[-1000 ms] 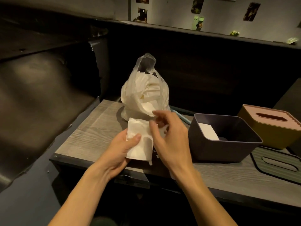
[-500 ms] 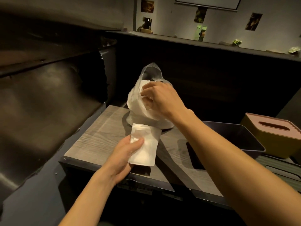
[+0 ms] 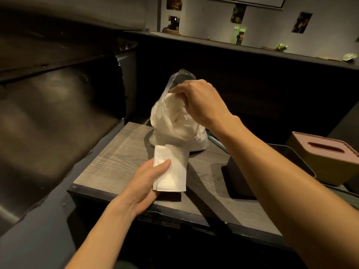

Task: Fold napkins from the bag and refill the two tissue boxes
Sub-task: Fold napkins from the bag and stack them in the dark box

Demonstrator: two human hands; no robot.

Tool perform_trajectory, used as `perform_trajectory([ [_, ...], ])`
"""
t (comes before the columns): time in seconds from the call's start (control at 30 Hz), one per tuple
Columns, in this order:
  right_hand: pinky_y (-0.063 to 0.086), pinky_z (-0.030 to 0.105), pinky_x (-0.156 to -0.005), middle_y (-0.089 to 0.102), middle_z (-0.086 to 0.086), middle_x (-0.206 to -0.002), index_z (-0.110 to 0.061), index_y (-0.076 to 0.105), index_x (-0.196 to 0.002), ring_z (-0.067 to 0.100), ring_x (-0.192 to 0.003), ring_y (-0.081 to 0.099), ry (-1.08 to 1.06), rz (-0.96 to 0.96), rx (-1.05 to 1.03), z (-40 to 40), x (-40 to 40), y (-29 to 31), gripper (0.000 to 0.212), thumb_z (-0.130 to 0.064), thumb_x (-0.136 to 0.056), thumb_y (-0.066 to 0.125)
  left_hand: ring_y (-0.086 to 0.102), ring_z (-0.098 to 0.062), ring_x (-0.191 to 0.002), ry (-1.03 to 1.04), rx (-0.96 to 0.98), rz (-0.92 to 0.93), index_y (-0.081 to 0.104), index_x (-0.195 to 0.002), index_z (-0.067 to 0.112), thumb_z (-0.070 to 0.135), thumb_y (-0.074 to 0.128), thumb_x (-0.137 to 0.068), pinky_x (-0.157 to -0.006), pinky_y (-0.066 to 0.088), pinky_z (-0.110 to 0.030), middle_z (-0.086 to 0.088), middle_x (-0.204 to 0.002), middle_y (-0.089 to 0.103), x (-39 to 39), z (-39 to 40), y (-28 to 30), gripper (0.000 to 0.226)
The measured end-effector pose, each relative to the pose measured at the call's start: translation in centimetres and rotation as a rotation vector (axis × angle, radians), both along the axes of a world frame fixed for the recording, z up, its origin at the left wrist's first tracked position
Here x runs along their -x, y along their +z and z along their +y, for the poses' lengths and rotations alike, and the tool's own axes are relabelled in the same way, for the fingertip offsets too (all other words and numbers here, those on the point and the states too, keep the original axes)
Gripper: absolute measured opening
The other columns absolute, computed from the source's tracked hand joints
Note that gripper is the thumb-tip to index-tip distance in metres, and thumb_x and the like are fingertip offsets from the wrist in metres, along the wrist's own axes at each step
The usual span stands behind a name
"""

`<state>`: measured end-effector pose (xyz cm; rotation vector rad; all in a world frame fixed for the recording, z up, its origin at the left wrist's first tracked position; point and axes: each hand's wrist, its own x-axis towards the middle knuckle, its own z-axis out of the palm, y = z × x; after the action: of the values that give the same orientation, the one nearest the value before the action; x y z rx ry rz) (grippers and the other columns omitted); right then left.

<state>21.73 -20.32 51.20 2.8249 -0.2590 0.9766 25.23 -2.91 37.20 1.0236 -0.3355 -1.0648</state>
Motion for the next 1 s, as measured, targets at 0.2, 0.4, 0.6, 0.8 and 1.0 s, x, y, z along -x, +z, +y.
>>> perform_trajectory([
  [0.2, 0.054, 0.041, -0.081, 0.075, -0.001, -0.111, -0.029, 0.075, -0.111, 0.027, -0.104, 0.068, -0.081, 0.021, -0.061, -0.4, 0.3, 0.6, 0.022, -0.018, -0.098, 0.061, 0.074, -0.028, -0.104, -0.019, -0.021, 0.012, 0.065, -0.126, -0.001, 0.017, 0.060, -0.100, -0.098, 0.056, -0.044, -0.021, -0.117, 0.074, -0.3, -0.1, -0.3, 0.032],
  [0.4, 0.059, 0.047, -0.084, 0.077, -0.005, -0.106, -0.032, 0.078, -0.108, 0.023, -0.101, 0.071, -0.073, 0.097, -0.109, -1.1, 0.5, 0.9, 0.020, -0.019, -0.096, 0.068, 0.073, -0.029, -0.106, -0.007, -0.035, 0.007, 0.065, -0.127, 0.001, 0.018, 0.063, -0.097, -0.096, 0.056, -0.044, -0.021, -0.118, 0.074, -0.3, -0.2, -0.3, 0.035],
  [0.6, 0.058, 0.039, -0.082, 0.074, 0.004, -0.110, -0.017, 0.075, -0.116, 0.022, -0.099, 0.069, -0.005, -0.272, -0.172, -1.3, 0.8, 1.9, 0.020, -0.017, -0.101, 0.062, 0.070, -0.033, -0.115, 0.029, 0.001, 0.065, 0.062, -0.130, 0.004, 0.015, 0.059, -0.101, -0.103, 0.052, -0.048, -0.022, -0.123, 0.072, -0.1, -0.4, -0.2, 0.032],
  [0.8, 0.049, 0.011, -0.084, 0.065, 0.001, -0.114, -0.009, 0.067, -0.118, 0.005, -0.099, 0.059, 0.106, -0.561, -0.412, -0.3, 3.7, 0.5, 0.024, -0.002, -0.095, 0.064, 0.068, -0.035, -0.118, 0.014, -0.001, 0.056, 0.061, -0.134, 0.007, 0.019, 0.056, -0.102, -0.104, 0.052, -0.050, -0.021, -0.126, 0.071, -0.1, -0.5, -0.1, 0.034],
  [1.0, 0.054, 0.029, -0.062, 0.066, -0.016, -0.101, -0.026, 0.064, -0.116, 0.012, -0.081, 0.064, 0.083, -0.618, -0.923, 3.1, 8.0, -6.0, 0.018, -0.015, -0.106, 0.055, 0.072, -0.030, -0.107, 0.004, -0.008, 0.061, 0.068, -0.127, 0.013, 0.020, 0.058, -0.101, -0.102, 0.052, -0.052, -0.018, -0.123, 0.073, 0.7, -0.9, 0.1, 0.029],
])
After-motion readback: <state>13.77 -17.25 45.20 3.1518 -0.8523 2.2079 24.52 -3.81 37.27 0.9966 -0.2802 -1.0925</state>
